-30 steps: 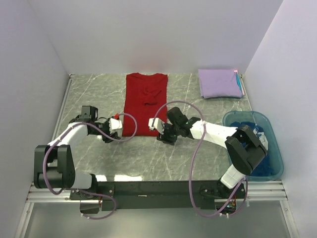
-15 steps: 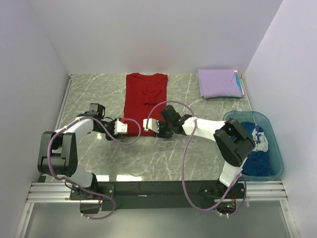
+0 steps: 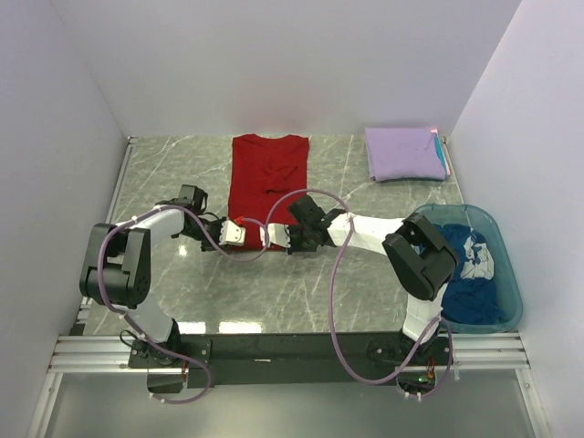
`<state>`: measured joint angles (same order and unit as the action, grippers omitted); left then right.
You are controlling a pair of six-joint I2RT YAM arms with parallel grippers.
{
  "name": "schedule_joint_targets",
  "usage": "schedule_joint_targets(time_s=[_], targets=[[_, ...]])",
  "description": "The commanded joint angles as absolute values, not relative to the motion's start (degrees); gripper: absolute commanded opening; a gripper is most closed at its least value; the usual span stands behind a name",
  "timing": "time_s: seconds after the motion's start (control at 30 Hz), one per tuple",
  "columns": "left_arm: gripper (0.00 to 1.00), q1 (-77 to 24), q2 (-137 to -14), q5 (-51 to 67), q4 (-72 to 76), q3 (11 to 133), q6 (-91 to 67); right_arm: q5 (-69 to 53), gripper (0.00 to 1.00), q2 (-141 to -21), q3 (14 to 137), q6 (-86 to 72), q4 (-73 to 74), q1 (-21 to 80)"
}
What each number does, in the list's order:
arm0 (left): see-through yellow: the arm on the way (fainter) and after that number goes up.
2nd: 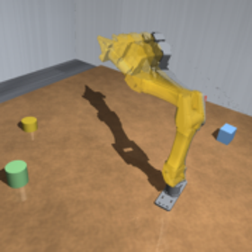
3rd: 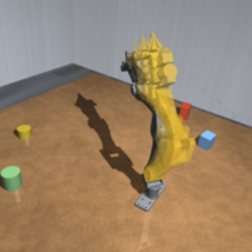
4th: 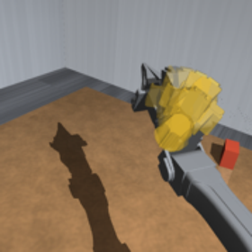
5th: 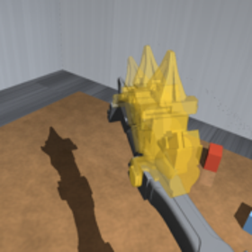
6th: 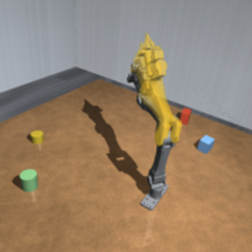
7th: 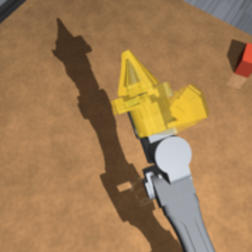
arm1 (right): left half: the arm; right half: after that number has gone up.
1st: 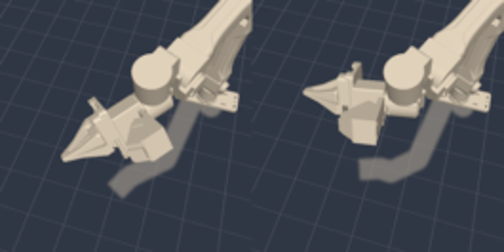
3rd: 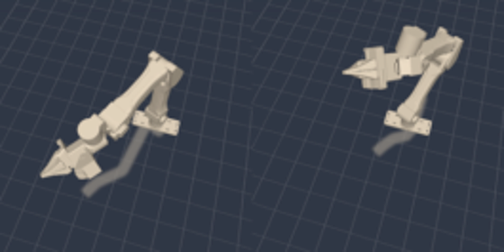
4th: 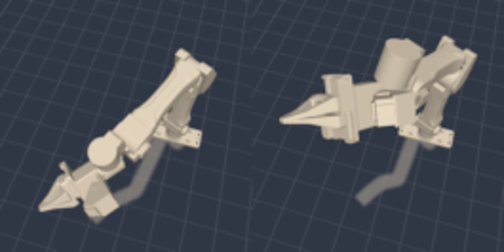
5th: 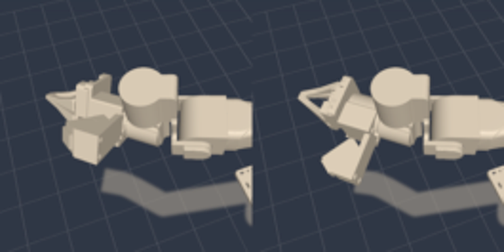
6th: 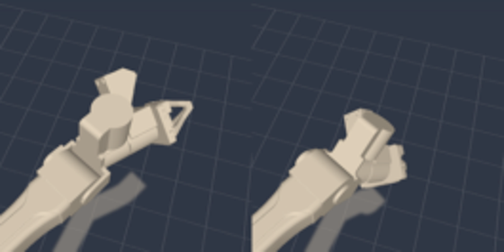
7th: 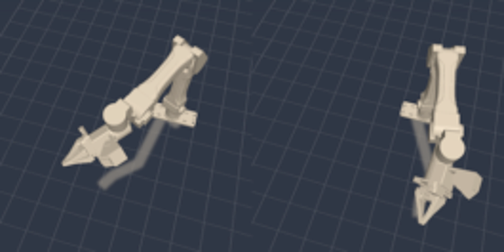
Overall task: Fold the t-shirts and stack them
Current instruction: Fold the tshirt
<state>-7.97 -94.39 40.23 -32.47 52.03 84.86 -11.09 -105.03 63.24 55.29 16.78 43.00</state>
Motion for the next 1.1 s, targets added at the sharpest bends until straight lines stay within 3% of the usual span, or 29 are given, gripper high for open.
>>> schedule_joint_targets(time_s=[0.0, 0.07, 0.1, 0.17, 0.57, 0.87, 1.07], targets=[[0.25, -8.61, -94.74, 38.94, -34.54, 53.88, 86.57, -9.93, 0.1, -106.96, 66.0, 55.29, 18.89, 43.33], [0.15, -8.61, -94.83, 38.76, -34.89, 54.4, 85.7, -10.11, 0.0, -106.88, 67.14, 53.36, 19.51, 42.98], [0.05, -8.44, -94.66, 39.28, -35.15, 54.75, 83.78, -10.46, 0.0, -106.27, 67.41, 52.65, 19.77, 42.8], [0.01, -7.22, -94.05, 40.77, -36.55, 56.24, 83.32, -11.25, 0.0, -105.3, 68.9, 50.19, 21.0, 41.93], [0.01, -5.1, -86.05, 46.75, -51.66, 63.1, 84.28, -18.45, 0.0, -95.99, 77.35, 42.28, 32.77, 37.27], [0.0, -7.12, -71.84, 48.25, -76.95, 58.11, 97.55, -23.37, 0.0, -77.73, 63.3, 45.34, 41.02, 40.42], [0.0, -9.58, -62.59, 50.36, -78.66, 56.16, 93.08, -28.22, 0.0, -68.56, 59.24, 47.55, 44.56, 41.93]])
